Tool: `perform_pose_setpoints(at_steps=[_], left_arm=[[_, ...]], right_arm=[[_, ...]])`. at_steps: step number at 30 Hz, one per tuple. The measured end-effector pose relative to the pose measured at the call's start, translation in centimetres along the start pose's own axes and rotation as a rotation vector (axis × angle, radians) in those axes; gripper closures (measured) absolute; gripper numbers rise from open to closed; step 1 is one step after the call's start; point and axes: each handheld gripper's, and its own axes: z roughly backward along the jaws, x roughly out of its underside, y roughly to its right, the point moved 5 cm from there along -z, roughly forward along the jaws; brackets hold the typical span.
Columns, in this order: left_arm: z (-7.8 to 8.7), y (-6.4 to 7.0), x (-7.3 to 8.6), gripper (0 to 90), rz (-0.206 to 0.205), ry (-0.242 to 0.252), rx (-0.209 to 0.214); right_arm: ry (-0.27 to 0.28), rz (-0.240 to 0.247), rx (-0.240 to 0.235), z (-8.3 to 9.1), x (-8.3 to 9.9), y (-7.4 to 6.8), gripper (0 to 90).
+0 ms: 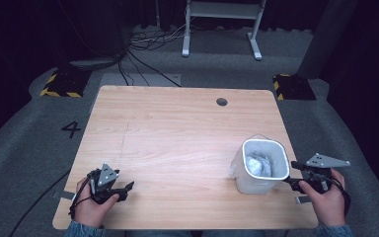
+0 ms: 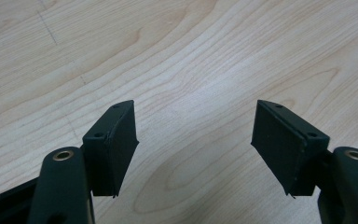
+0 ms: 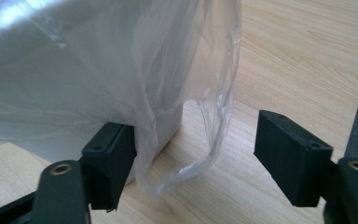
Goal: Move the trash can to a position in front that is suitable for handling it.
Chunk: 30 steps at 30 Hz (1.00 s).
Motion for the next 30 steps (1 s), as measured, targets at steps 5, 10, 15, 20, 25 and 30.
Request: perform_pose_setpoints(at_steps=[5, 10, 15, 20, 25, 30], left_arm=[[0.2, 0.0, 0.1, 30.5, 0.0, 0.001, -0.004], [0.3, 0.1, 0.1, 30.6, -0.003, 0.01, -0.013], [0.2, 0.0, 0.1, 30.5, 0.0, 0.017, -0.014], [0.0, 0.2, -0.1, 30.3, -0.004, 0.024, -0.008], [-0.2, 0.3, -0.6, 29.7, -0.002, 0.038, -0.005], [-0.5, 0.7, -1.2, 29.3, -0.007, 0.053, 0.001]], right_arm=[[0.0, 0.009, -0.018, -1.1, -0.5, -0.8, 29.2], [0.003, 0.049, -0.058, -3.2, -2.0, -2.5, 29.1], [0.003, 0.087, -0.092, -5.0, -3.4, -4.0, 29.0], [0.002, 0.149, -0.095, -6.7, -5.0, -5.4, 28.9], [0.003, 0.185, -0.102, -8.1, -6.3, -6.5, 28.9], [0.002, 0.212, -0.117, -9.2, -7.3, -7.7, 28.6]])
